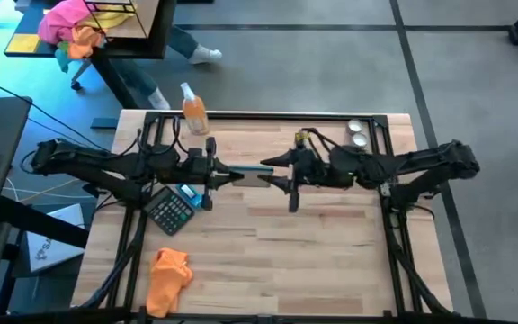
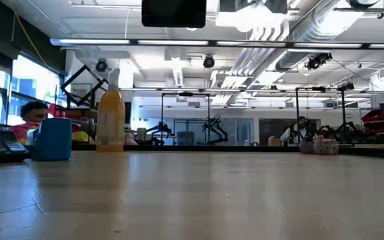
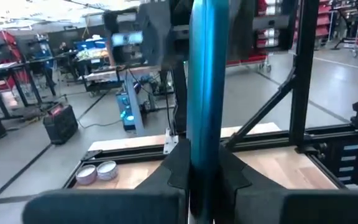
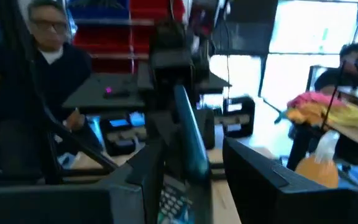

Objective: Apply microfiber cloth
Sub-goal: Spray the blue phone using the orange spray bottle

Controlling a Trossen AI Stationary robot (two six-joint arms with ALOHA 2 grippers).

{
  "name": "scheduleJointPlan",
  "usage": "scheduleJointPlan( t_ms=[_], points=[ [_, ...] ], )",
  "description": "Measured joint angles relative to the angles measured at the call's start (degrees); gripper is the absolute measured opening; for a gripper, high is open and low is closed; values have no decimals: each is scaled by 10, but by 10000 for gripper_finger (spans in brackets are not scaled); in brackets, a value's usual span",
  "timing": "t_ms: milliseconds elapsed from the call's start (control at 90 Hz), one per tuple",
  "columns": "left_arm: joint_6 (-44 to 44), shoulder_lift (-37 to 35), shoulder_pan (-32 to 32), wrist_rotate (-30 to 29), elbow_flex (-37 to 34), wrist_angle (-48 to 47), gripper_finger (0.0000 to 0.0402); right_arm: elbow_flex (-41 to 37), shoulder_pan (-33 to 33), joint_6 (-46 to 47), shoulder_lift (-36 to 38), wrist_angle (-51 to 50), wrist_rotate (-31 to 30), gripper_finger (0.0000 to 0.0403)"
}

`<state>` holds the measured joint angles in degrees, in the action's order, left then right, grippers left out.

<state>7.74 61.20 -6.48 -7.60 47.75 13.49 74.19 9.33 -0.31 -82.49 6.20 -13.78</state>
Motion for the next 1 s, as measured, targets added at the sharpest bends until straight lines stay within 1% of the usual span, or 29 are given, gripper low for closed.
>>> scheduleJointPlan(
  t_ms=[167, 344, 556, 678, 856, 1000],
  points=[
    [-6, 4, 0, -1, 0, -3, 10, 0, -9, -12, -9, 27, 50, 132],
    [-10, 4, 0, -1, 0, -4, 10, 0, -13, -7, -8, 30, 53, 116],
    [-10, 4, 0, 0, 0, -7, 10, 0, -12, -12, -8, 29, 52, 85],
    [-10, 4, 0, 0, 0, -7, 10, 0, -15, -12, -8, 28, 51, 59],
    [-8, 7, 0, -1, 0, -4, 10, 0, -20, -16, -8, 25, 52, 10],
    [-8, 17, 0, 9, 0, -1, 12, 0, -21, -16, -7, 21, 53, 6]
  ],
)
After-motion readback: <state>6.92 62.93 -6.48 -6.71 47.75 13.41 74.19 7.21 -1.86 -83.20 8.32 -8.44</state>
